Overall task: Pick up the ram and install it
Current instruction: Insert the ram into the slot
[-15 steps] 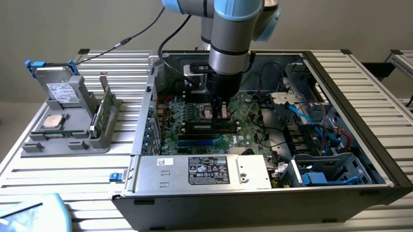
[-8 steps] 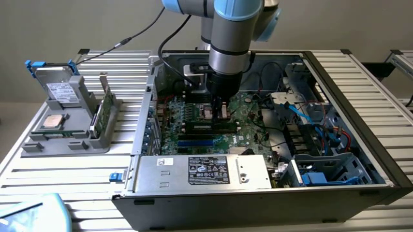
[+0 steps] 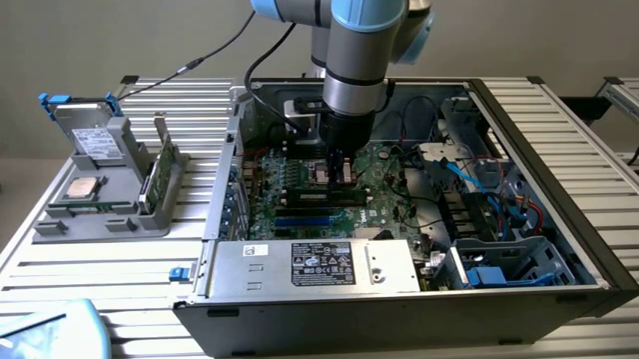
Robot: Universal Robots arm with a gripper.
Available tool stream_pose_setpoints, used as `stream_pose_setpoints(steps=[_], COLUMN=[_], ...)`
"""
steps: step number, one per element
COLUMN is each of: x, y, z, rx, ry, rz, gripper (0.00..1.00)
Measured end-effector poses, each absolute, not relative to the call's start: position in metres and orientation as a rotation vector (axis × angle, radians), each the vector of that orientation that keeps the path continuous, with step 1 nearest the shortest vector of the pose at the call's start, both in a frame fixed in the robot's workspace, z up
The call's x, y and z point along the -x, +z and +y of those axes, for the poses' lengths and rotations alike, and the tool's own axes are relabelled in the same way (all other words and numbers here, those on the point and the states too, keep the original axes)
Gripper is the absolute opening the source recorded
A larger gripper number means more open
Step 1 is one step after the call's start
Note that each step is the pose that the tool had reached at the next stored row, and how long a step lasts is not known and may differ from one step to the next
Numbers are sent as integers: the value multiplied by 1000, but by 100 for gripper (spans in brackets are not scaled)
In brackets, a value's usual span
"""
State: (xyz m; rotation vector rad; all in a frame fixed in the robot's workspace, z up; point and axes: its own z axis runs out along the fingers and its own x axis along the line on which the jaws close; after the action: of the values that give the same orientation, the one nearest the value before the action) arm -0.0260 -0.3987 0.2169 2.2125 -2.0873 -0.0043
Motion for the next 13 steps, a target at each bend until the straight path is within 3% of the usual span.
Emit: stream_pose_setpoints(steps=[11, 13], x=[26, 26], y=[217, 217], z=[-398, -398], rx=[-2213, -2213], ry=[-5, -5], rz=[-2086, -2087], gripper=[14, 22])
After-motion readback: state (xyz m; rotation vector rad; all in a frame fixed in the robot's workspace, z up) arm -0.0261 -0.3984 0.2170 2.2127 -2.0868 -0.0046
